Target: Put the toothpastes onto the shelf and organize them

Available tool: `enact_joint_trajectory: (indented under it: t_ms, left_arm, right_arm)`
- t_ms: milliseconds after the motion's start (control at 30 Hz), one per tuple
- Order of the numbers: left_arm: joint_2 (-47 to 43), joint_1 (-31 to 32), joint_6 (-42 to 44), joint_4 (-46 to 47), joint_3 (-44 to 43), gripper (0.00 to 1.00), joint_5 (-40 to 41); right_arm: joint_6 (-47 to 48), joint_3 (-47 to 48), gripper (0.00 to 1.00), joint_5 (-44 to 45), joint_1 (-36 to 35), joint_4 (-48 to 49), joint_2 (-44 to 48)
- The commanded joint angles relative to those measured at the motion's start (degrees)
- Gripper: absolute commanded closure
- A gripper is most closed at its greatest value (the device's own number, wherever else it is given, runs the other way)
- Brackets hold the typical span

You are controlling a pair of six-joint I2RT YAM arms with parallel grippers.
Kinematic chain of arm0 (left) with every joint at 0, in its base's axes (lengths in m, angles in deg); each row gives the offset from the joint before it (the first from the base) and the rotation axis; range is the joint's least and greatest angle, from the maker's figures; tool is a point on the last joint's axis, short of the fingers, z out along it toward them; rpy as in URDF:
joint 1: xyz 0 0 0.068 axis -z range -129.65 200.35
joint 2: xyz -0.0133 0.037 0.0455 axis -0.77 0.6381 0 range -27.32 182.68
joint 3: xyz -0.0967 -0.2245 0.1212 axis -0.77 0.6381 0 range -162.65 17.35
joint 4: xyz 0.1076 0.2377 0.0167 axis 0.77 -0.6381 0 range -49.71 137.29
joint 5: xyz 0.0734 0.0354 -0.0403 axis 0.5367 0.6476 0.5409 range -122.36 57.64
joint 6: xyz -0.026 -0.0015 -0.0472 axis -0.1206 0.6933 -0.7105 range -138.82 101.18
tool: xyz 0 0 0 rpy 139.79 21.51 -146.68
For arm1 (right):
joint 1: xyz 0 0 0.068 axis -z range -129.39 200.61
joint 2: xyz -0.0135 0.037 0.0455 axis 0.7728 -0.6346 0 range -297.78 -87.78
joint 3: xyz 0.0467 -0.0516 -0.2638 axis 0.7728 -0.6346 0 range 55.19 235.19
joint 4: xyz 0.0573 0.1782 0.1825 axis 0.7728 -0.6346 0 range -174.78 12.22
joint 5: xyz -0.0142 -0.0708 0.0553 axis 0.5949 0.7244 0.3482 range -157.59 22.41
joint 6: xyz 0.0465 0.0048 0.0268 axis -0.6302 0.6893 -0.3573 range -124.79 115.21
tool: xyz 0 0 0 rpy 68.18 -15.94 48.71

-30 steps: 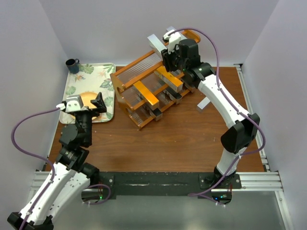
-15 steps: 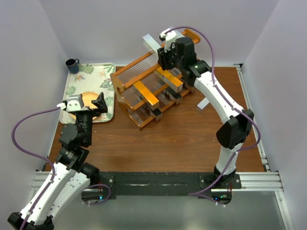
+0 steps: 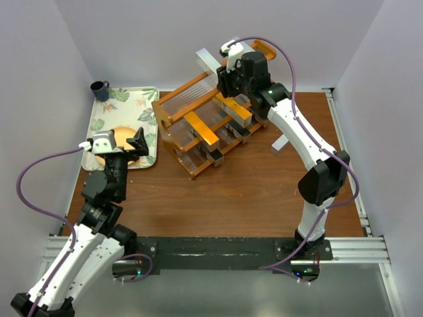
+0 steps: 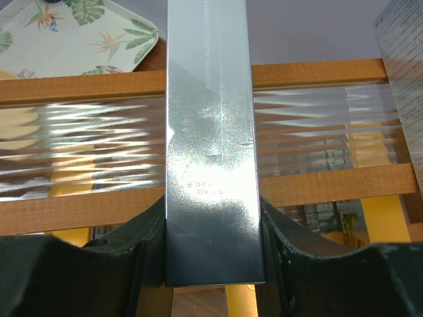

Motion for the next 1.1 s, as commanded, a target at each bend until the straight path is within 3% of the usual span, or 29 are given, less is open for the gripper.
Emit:
enact_joint_trajectory:
  t_ms: [0, 133, 567, 800, 1067]
  left_arm:
    - [0.2, -0.4, -0.7, 1.1, 0.3, 0.04, -0.6]
    - [0.2, -0.4, -0.7, 1.1, 0.3, 0.04, -0.8]
    - [0.2, -0.5, -0.6, 1.1, 0.2, 0.05, -0.9]
    - [0.1, -0.5, -0.6, 1.2, 0.3, 0.05, -1.0]
    - [-0.3, -0.5, -0.7, 1.1, 0.3, 0.05, -1.3]
  right_arm:
    - [-0.5, 2.0, 0.61, 0.4, 0.2, 3.0, 1.2]
    - [-0.4, 1.3, 0.51, 0.8, 0.2, 3.2, 1.7]
    - [-0.3, 0.3, 0.45, 1.4, 0.3, 4.0, 2.2]
    - [-0.6, -1.1, 0.2, 1.2, 0.2, 4.9, 4.6]
    - [-1.7, -6.1, 0.11, 2.2, 0.2, 6.9, 12.5]
